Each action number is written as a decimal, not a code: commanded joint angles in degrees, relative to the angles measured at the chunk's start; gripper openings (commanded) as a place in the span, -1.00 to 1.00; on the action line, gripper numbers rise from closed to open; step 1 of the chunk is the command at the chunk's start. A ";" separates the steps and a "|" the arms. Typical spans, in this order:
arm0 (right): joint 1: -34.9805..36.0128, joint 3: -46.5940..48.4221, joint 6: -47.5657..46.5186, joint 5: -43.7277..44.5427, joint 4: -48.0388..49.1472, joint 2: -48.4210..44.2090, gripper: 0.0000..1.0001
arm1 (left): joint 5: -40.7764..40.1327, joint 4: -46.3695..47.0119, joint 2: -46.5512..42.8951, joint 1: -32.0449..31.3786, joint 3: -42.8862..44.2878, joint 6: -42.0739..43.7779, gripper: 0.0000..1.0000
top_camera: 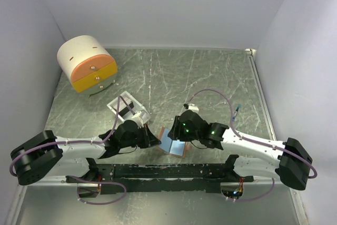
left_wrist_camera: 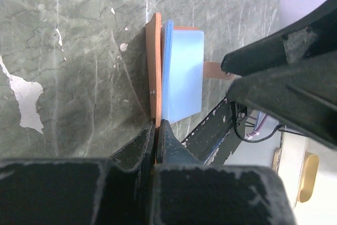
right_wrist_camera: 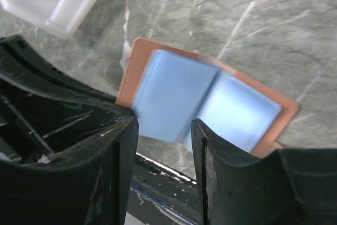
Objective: Put the credit cards into the card holder
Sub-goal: Open the card holder at the center of the board, then pick up the credit card from the storage box.
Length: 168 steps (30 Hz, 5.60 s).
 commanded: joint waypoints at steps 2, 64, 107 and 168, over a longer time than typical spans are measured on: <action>3.51 3.61 2.48 3.82 0.77 2.81 -0.03 | -5.31 1.19 0.34 -1.94 -0.26 -3.97 -0.86; 3.87 3.18 -0.22 3.75 5.43 17.66 -0.09 | -17.26 -55.52 6.29 24.92 39.71 66.48 0.57; 4.72 3.51 -1.76 2.56 8.66 19.34 -0.10 | -23.96 -49.64 20.83 25.68 40.61 77.21 0.15; 4.69 3.26 -1.67 2.69 8.24 15.56 -0.12 | -29.10 -47.64 21.51 22.52 39.86 77.61 -0.02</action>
